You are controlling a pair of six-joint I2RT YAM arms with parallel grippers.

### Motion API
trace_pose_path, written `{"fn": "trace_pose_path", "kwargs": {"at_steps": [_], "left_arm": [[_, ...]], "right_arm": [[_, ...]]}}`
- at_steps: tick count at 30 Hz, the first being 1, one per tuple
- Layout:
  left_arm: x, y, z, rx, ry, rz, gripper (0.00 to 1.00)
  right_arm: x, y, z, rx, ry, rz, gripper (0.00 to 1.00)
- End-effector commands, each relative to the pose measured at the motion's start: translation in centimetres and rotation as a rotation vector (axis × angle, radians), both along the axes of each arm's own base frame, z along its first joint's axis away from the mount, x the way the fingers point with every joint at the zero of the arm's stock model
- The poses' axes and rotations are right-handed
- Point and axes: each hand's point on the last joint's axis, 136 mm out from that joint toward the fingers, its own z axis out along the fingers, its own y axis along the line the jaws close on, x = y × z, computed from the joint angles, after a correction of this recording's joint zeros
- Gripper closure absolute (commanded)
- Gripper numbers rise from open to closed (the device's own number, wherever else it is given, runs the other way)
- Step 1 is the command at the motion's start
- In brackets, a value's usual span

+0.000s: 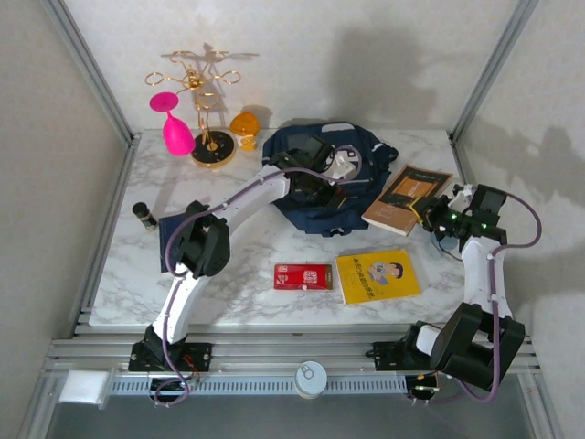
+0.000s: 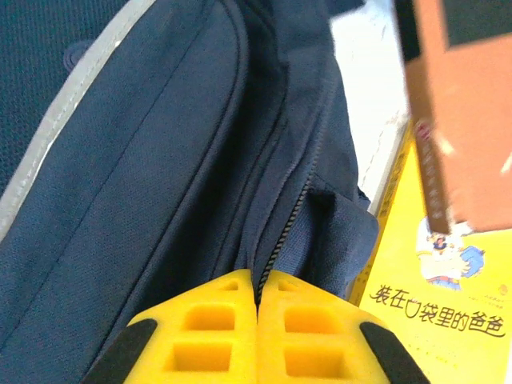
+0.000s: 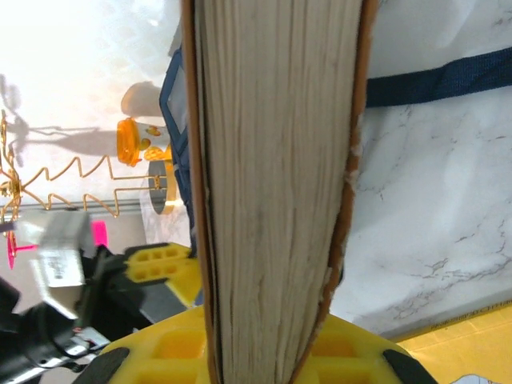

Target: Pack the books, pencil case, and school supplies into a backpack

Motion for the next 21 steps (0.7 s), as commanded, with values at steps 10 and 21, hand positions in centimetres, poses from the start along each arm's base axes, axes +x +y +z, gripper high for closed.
{"fn": "trace_pose_path", "kwargs": {"at_steps": [10, 21], "left_arm": [[-0.9, 1.3, 3.9, -0.052, -0.049, -0.009, 1.0], [-1.7, 0.9, -0.5, -0.018, 0.032, -0.013, 0.99]], "right_arm": [[-0.2, 2.5, 0.8, -0.002, -0.066, 0.072, 1.0], [-0.4, 2.7, -3.6, -0.044, 0.01, 0.065, 1.0]]}}
